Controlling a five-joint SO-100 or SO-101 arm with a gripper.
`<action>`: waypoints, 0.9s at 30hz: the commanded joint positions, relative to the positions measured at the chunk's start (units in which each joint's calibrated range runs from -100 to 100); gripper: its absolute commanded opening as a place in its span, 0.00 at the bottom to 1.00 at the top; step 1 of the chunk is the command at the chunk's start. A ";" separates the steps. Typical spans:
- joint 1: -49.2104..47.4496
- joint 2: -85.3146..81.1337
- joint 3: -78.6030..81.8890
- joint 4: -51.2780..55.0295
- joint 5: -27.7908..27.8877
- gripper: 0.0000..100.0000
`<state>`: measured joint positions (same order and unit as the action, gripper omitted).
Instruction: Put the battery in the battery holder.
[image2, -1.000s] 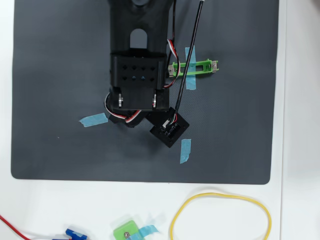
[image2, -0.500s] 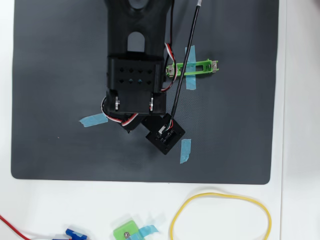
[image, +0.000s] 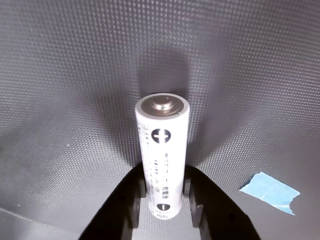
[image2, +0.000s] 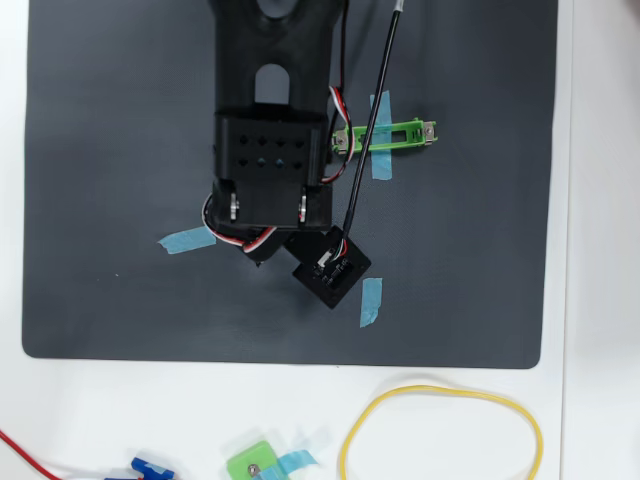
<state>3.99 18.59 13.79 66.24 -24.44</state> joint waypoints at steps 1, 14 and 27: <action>-2.27 -4.05 0.66 0.72 2.32 0.00; -10.58 -36.54 26.12 -11.43 9.20 0.00; -23.76 -50.19 39.25 -14.84 13.27 0.00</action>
<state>-16.56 -28.86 52.36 52.45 -11.58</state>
